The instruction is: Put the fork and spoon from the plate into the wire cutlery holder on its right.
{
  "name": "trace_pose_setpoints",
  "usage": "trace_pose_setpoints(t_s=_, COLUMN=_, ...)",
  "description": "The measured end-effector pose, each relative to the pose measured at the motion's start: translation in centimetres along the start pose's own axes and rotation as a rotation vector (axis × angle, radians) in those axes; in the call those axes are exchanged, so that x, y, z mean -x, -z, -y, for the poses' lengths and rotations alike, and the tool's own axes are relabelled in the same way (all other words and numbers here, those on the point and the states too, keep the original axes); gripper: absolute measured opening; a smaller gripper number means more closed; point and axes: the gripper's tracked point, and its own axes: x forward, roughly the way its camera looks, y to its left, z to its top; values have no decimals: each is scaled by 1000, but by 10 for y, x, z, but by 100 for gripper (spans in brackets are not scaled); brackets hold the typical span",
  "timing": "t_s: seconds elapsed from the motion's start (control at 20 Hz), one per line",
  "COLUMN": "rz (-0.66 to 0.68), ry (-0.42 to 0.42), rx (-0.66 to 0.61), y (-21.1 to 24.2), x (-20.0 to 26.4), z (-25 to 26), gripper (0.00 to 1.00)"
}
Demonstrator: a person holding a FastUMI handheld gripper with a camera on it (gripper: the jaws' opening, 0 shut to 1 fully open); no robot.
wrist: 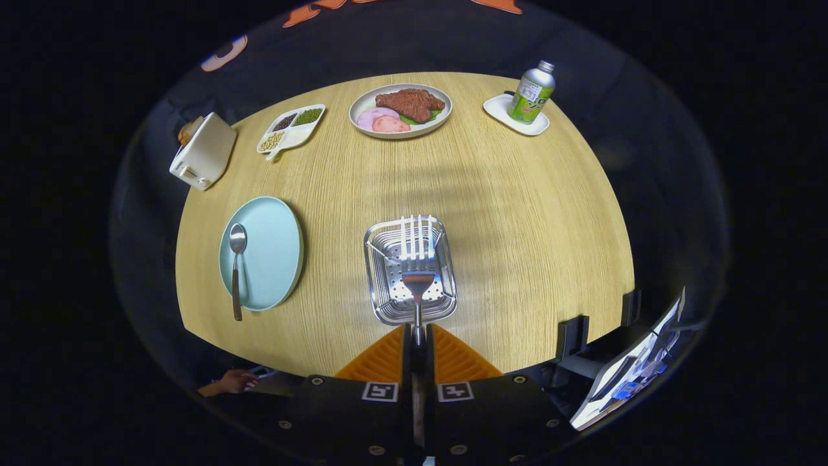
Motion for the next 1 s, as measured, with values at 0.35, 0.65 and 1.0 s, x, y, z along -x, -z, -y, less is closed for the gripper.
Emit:
trace_pose_setpoints(t_s=0.35, rz=155, ry=8, rx=44, y=-39, x=18, z=3, gripper=15)
trace_pose_setpoints(t_s=0.65, rz=445, ry=1, rx=80, y=-97, x=54, z=-21, gripper=53)
trace_pose_setpoints(t_s=1.0, rz=872, ry=-22, rx=66, y=-163, x=131, z=-67, gripper=89)
